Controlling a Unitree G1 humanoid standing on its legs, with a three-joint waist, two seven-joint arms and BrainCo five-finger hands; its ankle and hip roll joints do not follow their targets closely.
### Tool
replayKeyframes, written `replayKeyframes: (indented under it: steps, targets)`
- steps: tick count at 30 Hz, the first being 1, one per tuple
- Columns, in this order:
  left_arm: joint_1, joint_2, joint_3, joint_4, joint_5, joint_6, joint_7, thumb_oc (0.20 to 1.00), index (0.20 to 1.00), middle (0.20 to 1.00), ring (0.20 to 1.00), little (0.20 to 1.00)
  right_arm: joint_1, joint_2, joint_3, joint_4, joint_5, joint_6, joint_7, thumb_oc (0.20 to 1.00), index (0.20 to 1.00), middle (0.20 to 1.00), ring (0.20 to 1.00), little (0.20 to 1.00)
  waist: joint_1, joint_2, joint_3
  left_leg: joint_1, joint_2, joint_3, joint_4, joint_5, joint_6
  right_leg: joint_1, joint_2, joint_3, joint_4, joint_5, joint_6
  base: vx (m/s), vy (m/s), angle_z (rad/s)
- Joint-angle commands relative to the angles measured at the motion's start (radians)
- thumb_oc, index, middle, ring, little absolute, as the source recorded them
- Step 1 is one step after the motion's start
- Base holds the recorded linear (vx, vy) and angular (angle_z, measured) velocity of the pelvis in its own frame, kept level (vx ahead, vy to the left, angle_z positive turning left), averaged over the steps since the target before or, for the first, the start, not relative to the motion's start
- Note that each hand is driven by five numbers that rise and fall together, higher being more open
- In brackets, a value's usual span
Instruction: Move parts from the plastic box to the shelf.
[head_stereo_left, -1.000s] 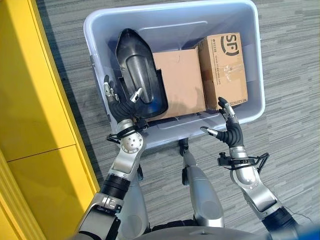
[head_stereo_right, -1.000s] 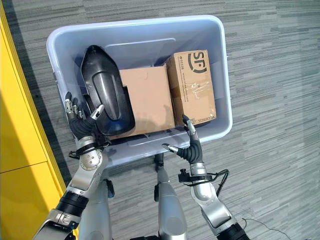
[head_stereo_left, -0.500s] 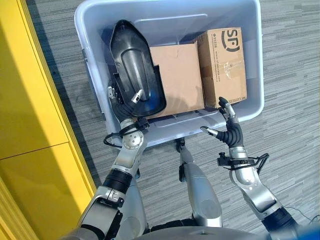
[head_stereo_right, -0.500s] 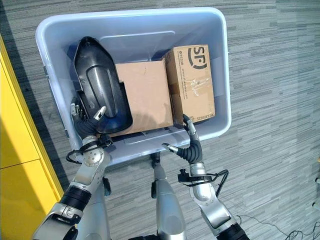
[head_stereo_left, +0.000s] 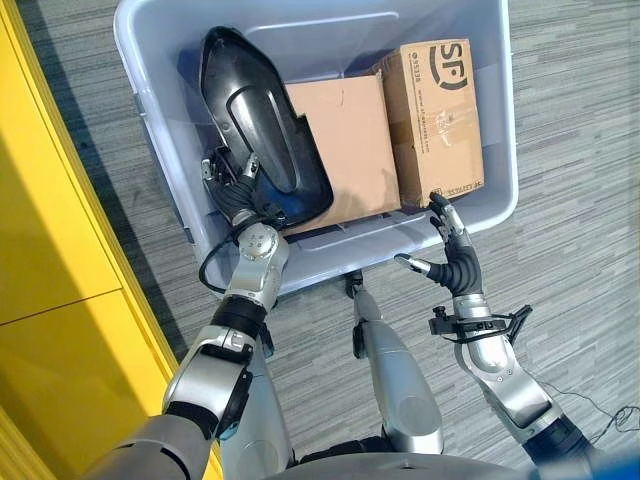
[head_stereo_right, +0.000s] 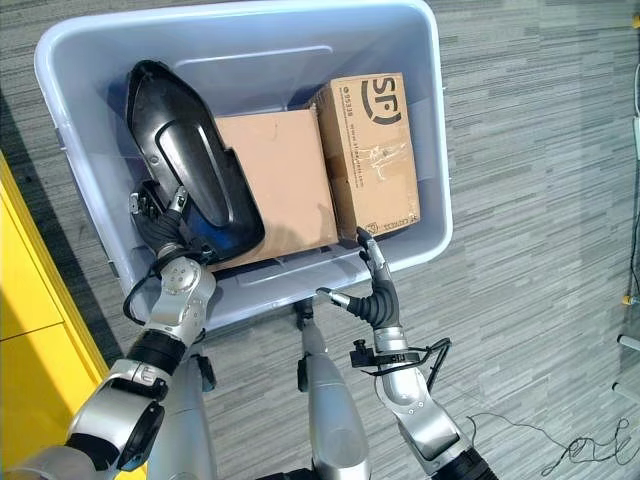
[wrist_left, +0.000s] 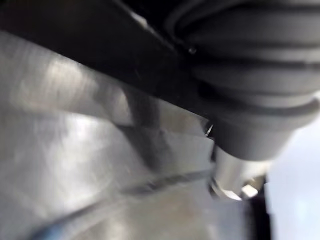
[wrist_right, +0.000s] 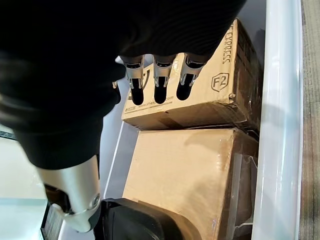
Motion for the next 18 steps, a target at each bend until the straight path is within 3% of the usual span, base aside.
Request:
replayKeyframes:
  steps: [1,10,16,18]
  targets:
    - [-0.054,0.008,0.002,0.104,0.007,0.057,-0.026,0.2,0.2,0.2,0.2,0.2,-0.012,-0.04,-0.053,-0.03,0.03,-0.039,0.015,1.0,1.0,1.0,1.0,1.0,0.006,-0.04,-0.027,0.12,0.108,-0.002,-0.001,-0.069,-0.09,-0.018,-0.077,0.034,0.053,0.07,0.067,0.01,0.008,-0.04]
    - [0.078,0.002,-0.042,-0.043,0.076,0.053,-0.06,0.2,0.2,0.2,0.2,0.2,-0.002,-0.028,-0.078,0.004,0.035,-0.025,0.028,1.0,1.0,1.0,1.0,1.0,0.03,0.012,-0.057,0.165,0.094,-0.002,-0.001,-0.075,-0.086,0.012,-0.087,0.033,0.061,0.061,0.068,0.0,0.014,-0.01]
    - [0.295,0.062,-0.041,-0.265,0.157,0.043,-0.157,0.2,0.2,0.2,0.2,0.2,0.006,-0.01,-0.116,0.057,0.019,-0.007,0.051,1.0,1.0,1.0,1.0,1.0,0.085,0.094,-0.141,0.257,0.072,-0.005,-0.001,-0.097,-0.085,0.104,-0.116,0.013,0.052,0.054,0.071,0.06,0.041,0.0]
    - [0.33,0.08,-0.031,-0.316,0.18,0.037,-0.178,0.2,0.2,0.2,0.2,0.2,0.007,-0.009,-0.124,0.067,0.018,-0.005,0.06,1.0,1.0,1.0,1.0,1.0,0.095,0.108,-0.162,0.274,0.069,-0.006,-0.001,-0.102,-0.085,0.125,-0.122,0.007,0.051,0.051,0.072,0.07,0.028,0.02]
